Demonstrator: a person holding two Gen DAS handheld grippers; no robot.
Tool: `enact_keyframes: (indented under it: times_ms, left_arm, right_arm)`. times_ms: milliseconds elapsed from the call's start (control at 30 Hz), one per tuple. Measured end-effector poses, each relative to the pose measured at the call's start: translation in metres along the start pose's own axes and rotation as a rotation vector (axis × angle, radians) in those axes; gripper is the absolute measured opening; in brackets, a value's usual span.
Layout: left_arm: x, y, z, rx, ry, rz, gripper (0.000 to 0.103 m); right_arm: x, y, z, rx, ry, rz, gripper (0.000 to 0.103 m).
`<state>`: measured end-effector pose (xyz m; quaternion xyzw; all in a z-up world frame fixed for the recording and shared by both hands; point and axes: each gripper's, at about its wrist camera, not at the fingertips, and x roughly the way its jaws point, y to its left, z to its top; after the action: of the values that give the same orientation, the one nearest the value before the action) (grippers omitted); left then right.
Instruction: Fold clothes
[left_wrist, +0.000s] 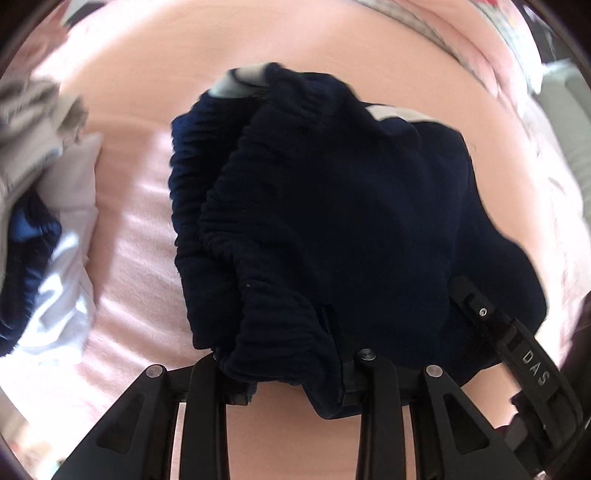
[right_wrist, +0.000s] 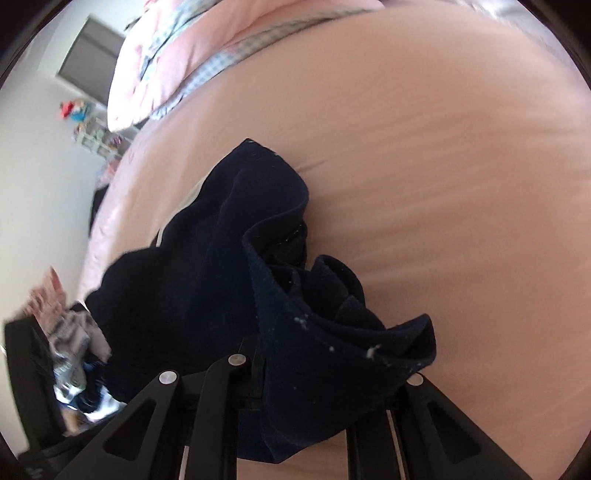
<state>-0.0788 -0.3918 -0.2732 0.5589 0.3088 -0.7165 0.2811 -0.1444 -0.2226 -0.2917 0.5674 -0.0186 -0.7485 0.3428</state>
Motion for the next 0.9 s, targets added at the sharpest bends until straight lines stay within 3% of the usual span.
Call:
enact_keyframes:
  times_ms: [100, 200, 300, 500, 600, 900]
  left_arm:
    - [-0.007, -0.015, -0.004, 0.063, -0.051, 0.097, 0.025]
    - [-0.015, -0.020, -0.013, 0.089, -0.109, 0.137, 0.023]
    - [-0.019, -0.016, -0.019, 0.077, -0.103, 0.101, 0.022]
    - [-0.027, -0.016, -0.028, 0.108, -0.113, 0.089, 0.022]
    - [-0.030, -0.014, -0.035, 0.119, -0.101, 0.048, 0.022]
    - [-0.043, -0.021, -0.077, 0.262, -0.094, -0.017, 0.022]
  right_arm:
    - [-0.008, 0.037, -0.008, -0.229, -0.060, -0.168, 0.012]
    - [-0.014, 0.053, -0.018, -0.343, -0.102, -0.256, 0.012]
    - [-0.022, 0.047, -0.019, -0.314, -0.108, -0.237, 0.012]
    - [-0.032, 0.047, -0.028, -0.348, -0.124, -0.282, 0.012]
    - [-0.038, 0.045, -0.031, -0.335, -0.127, -0.302, 0.012]
    - [-0.069, 0.030, -0.059, -0.288, -0.140, -0.360, 0.012]
